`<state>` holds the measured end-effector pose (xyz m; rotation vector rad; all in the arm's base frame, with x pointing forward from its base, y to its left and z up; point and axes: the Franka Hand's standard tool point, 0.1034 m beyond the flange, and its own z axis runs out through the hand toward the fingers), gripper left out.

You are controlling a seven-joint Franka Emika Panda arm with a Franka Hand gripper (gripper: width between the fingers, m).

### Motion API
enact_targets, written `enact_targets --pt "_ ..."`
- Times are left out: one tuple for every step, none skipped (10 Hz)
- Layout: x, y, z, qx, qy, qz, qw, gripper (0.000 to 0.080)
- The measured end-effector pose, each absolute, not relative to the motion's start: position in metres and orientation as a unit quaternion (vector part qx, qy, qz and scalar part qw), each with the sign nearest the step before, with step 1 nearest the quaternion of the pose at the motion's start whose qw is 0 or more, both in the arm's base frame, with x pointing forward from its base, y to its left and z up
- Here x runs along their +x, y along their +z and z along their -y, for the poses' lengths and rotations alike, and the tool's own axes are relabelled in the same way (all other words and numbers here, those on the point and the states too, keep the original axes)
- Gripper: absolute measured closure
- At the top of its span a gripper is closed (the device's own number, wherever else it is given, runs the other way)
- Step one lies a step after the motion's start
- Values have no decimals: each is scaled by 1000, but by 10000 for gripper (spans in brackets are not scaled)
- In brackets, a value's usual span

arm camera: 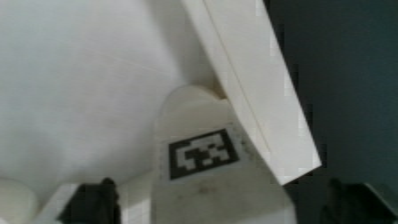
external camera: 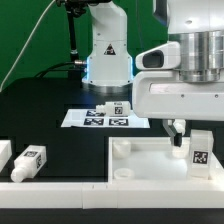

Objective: Assemble one leg

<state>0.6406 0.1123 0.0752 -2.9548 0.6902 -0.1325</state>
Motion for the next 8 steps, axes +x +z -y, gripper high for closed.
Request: enact_targets --pt "640 75 -113 -969 -43 -239 53 245" --pt "640 75 -113 -958 -40 -279 55 451" --pt "640 74 -111 -952 -38 -299 54 508" --pt "640 74 -110 -937 -35 -343 56 508" --pt "639 74 -109 -912 -30 -405 60 508" --pt "639 74 -108 -878 -23 -473 66 509" --pt "639 73 -109 -832 -13 -550 71 509" --pt "639 73 -111 -784 -4 -616 76 509"
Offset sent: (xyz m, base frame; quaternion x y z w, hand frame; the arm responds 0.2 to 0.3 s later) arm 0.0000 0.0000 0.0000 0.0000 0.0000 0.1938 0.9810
